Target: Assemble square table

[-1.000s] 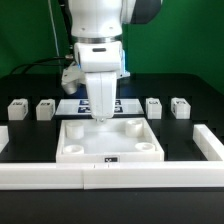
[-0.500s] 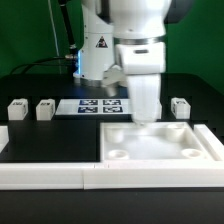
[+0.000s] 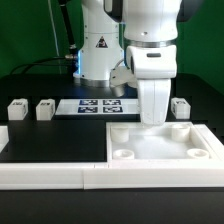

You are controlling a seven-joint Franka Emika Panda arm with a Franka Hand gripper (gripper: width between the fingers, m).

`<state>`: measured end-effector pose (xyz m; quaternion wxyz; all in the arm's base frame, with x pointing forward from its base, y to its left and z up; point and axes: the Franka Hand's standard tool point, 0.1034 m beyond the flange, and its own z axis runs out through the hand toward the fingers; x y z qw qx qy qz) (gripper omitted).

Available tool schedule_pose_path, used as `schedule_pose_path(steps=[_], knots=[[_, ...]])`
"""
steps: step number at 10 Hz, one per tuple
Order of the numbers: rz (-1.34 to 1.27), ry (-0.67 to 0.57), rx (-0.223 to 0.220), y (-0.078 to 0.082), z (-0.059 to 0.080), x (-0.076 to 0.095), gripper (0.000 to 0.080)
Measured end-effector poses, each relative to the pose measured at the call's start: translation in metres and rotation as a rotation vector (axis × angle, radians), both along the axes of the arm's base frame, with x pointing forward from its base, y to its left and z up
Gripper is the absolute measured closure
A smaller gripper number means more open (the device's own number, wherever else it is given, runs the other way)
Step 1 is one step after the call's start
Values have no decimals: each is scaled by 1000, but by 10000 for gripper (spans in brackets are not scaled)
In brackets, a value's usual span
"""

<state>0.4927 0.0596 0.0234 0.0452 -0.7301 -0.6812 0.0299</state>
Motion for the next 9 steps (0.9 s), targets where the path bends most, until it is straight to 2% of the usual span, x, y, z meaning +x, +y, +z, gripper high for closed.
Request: schedule_pose_path(steps=[1, 2, 3, 4, 5, 6, 7, 9], knots=[[-1, 1, 0, 0, 0, 0, 663], [-2, 1, 0, 0, -1, 0, 663], [-2, 1, 0, 0, -1, 0, 527], [-2, 2, 0, 0, -1, 0, 345], [-2, 2, 0, 0, -1, 0, 221], [-2, 2, 0, 0, -1, 0, 221], [-2, 2, 0, 0, -1, 0, 165], [-2, 2, 0, 0, -1, 0, 151]])
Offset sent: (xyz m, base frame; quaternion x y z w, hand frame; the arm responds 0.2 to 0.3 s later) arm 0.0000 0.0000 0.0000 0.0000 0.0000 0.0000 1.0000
